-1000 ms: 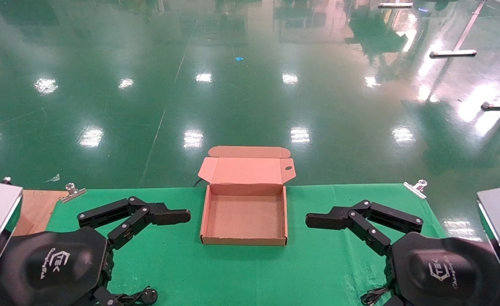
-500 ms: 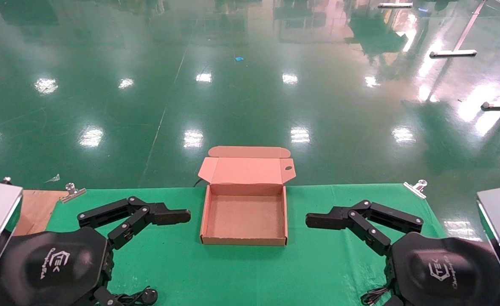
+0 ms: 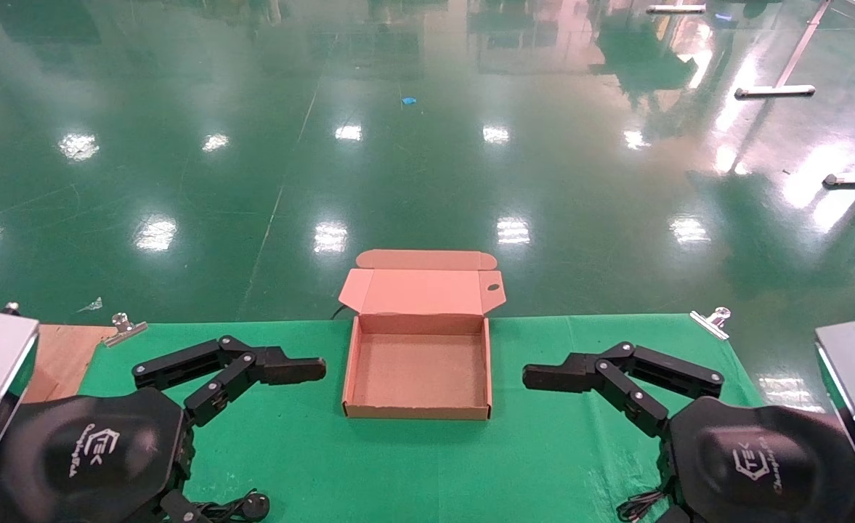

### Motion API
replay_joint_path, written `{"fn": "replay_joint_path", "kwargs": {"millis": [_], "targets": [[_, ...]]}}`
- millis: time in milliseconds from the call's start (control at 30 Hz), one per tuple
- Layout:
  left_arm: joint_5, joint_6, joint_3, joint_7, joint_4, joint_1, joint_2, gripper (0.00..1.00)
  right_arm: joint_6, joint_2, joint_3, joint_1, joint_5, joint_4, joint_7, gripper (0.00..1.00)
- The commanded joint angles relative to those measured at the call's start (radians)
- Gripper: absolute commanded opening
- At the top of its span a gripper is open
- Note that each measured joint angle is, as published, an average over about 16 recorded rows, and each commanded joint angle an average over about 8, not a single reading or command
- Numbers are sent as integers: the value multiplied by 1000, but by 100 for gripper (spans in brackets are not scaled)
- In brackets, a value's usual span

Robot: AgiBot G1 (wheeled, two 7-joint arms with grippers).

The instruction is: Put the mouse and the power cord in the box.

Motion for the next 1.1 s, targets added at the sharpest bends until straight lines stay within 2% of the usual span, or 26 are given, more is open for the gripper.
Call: {"fn": "replay_joint_path", "kwargs": {"millis": [33,1100], "targets": [[0,0,0,0,0,0,0,100,0,0,0,0,0,0,0,100],[0,0,0,0,0,0,0,100,0,0,0,0,0,0,0,100]]}}
